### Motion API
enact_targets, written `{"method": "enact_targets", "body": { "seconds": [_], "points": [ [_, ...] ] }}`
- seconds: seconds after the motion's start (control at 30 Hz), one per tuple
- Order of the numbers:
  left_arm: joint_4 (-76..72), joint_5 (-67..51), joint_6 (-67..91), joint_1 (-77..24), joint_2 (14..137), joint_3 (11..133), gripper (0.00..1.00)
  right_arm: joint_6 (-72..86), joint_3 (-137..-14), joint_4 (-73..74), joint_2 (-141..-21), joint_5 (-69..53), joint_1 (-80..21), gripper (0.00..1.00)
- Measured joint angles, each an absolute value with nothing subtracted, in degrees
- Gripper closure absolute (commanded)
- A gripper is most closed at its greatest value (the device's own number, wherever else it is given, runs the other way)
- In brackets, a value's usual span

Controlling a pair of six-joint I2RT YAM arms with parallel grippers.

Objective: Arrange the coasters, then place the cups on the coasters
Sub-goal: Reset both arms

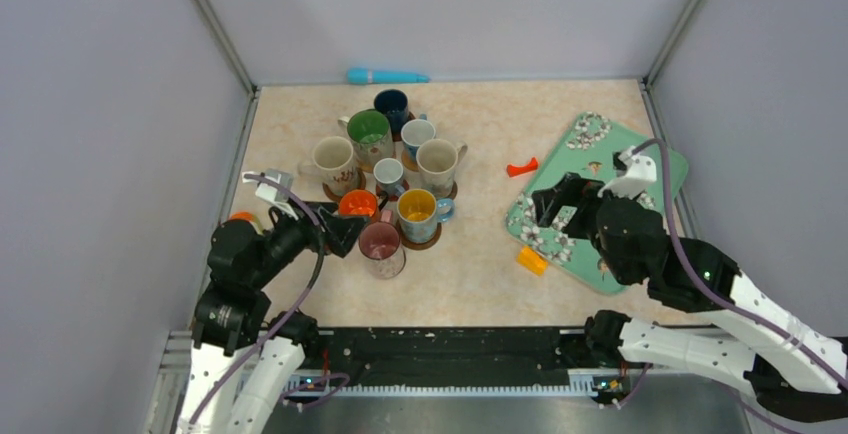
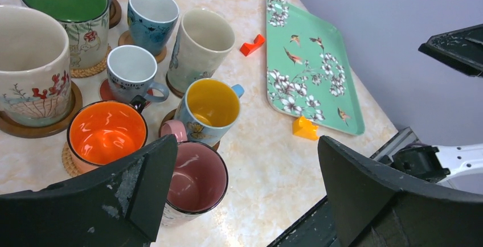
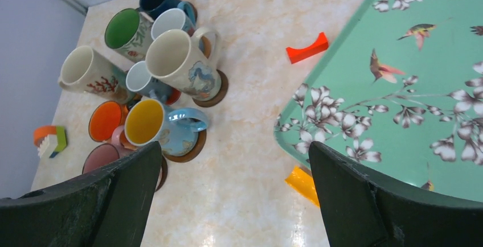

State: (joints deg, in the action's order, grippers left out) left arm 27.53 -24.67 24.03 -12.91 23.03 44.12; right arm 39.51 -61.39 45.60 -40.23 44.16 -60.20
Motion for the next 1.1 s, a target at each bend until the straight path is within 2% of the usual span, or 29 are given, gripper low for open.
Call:
{"method": "enact_targets", "body": {
  "seconds": [0.33,1.1],
  "points": [
    [28.18,-23.05,24.97,-12.91,20.82,44.56,0.01,43.29,-61.39,50.83,-33.76,49.98,-60.2,0.01],
    [29.19,-19.2,22.59,-12.91,20.27,44.56,0.01,42.09,-61.41,51.03,-34.92,50.83,-60.2,0.01]
  ]
}}
